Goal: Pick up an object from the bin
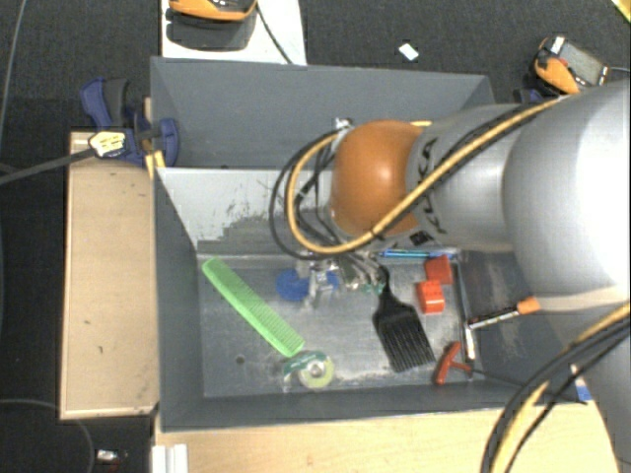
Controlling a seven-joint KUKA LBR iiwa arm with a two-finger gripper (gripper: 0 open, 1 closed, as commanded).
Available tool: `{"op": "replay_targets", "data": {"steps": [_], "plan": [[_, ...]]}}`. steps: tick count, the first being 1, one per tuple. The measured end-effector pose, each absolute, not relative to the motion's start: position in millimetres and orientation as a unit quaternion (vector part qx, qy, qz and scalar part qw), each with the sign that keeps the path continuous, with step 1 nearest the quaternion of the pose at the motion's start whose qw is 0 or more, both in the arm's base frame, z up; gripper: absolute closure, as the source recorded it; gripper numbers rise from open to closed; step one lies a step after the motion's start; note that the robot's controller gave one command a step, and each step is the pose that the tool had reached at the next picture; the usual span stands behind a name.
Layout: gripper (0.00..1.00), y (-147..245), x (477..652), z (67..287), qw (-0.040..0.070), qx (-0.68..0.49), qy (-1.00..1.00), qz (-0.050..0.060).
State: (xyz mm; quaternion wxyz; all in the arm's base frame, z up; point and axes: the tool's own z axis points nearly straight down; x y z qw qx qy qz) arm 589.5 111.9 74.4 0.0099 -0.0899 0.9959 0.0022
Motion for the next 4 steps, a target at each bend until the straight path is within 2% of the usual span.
{"op": "replay_targets", "data": {"steps": [1,4], "plan": [[1.00,112,589.5,74,0.010,-0.090,0.996,0.002],[1.00,112,588.5,158,0.009,-0.089,0.996,0.002]]}}
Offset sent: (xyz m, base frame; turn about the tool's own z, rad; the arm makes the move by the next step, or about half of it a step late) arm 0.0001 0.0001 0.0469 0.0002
